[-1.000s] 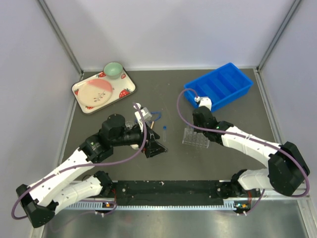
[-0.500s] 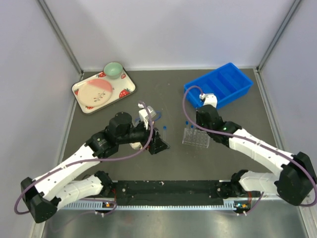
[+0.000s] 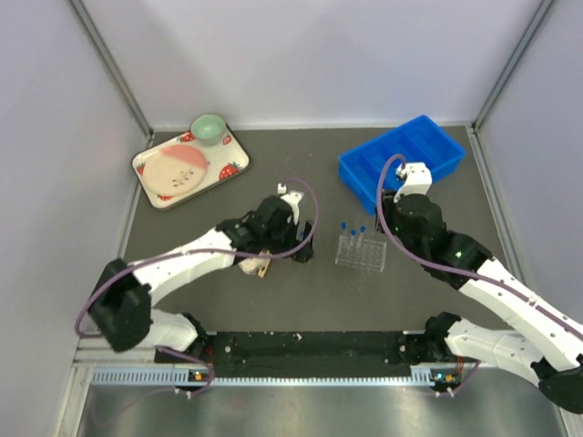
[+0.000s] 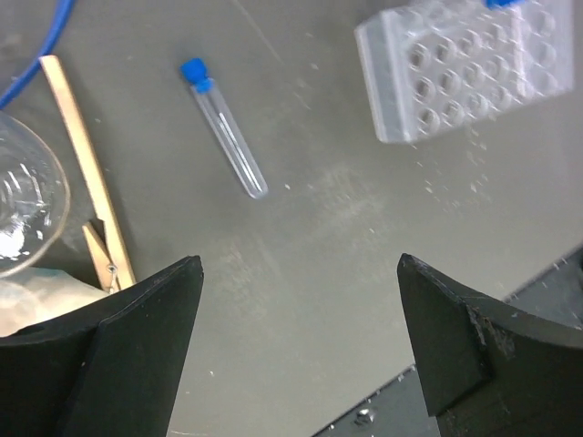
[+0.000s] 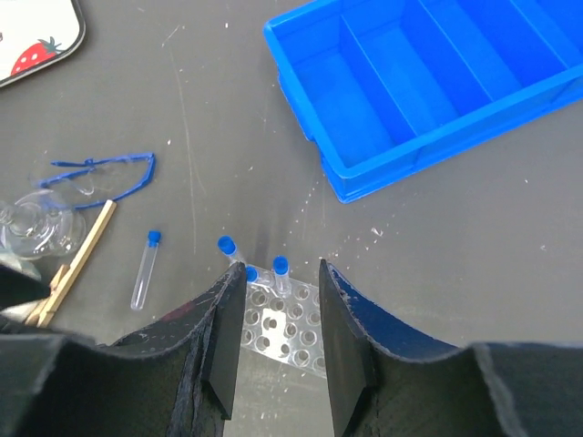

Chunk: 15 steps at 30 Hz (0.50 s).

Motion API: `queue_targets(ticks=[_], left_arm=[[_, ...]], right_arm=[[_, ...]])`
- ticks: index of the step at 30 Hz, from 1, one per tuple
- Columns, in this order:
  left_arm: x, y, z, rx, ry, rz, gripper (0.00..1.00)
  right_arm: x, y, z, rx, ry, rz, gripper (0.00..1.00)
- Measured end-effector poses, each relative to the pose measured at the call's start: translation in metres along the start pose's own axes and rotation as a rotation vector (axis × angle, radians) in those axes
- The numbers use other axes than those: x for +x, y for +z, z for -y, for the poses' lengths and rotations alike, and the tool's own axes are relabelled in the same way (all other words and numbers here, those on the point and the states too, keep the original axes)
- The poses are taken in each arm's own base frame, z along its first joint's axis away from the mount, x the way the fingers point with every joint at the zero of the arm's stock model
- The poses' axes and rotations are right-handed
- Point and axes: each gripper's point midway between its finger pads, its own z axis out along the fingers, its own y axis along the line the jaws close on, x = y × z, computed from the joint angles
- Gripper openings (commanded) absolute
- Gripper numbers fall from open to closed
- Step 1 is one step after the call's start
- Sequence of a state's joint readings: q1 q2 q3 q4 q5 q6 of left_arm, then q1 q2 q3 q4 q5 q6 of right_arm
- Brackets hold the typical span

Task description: Organize the chemistry lab equipment

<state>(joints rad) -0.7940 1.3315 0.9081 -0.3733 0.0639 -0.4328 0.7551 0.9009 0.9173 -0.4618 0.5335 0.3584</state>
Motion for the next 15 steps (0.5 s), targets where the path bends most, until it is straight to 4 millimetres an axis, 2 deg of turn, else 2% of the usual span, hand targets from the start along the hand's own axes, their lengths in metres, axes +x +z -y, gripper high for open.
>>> queue_targets(ticks=[4,8,12,15], left_arm=[[-0.01,0.024,-0.013,-0.109,-0.026,-0.029,0.88],[-0.019,0.047,-0.017,-0.167,-0.054,-0.044,0.81],[-0.017,0.068,-0.028,-0.237,-0.085,-0.068,0.75],[-0.011,0.083,-0.039,-0.295,-0.104,-0.088,0.7]], right_arm=[[0.003,-0.009,0.001,-0.011,-0.005,0.002,0.38],[0.018,-0.012,0.006,-0.009,-0.021,-0.018,0.37],[0.032,-0.014,0.01,-0.008,-0.025,-0.042,0.37],[0.034,-0.018,0.009,-0.022,-0.017,-0.042,0.37]])
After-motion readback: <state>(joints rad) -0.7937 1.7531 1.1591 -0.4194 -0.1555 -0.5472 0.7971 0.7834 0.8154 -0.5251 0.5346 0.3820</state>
